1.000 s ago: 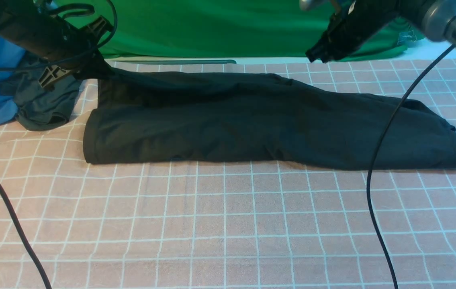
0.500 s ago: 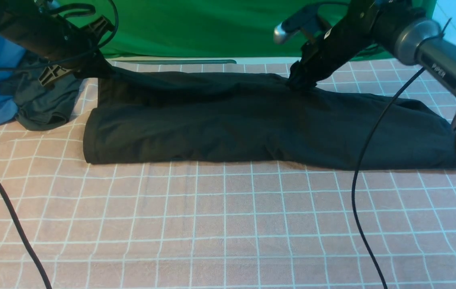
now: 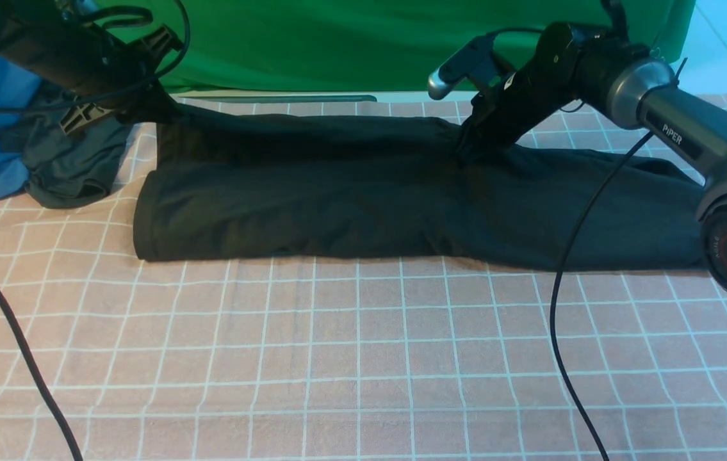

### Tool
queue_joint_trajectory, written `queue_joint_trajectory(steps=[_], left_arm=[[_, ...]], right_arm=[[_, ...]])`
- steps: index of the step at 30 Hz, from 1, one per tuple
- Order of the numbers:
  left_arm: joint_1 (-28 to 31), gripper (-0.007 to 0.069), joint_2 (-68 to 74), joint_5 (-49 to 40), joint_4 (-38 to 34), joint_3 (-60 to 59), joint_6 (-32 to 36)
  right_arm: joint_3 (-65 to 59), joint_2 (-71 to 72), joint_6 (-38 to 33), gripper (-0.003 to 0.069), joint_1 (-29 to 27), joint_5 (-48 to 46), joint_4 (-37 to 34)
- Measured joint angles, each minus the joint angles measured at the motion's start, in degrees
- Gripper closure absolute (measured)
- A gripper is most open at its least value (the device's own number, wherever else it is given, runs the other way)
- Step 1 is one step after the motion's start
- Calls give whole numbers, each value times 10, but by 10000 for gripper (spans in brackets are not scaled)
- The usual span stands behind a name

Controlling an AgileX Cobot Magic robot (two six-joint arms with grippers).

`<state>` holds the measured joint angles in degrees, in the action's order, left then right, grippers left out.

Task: Fold a long-sleeved shirt over a pink coffee tablecloth.
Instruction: 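Fold the black garment in half by bringing its near edge over to the far edge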

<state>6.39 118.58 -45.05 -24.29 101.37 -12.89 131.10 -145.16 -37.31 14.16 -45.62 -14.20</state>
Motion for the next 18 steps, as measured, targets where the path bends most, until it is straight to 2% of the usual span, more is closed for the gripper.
queue_joint_trajectory(steps=[7,18], left_arm=[[0,578,0,36,-1,0,0],[-2,578,42,167,7,0,3]], right_arm=[[15,18,11,571,-3,21,4],[22,10,23,571,-14,115,-2]])
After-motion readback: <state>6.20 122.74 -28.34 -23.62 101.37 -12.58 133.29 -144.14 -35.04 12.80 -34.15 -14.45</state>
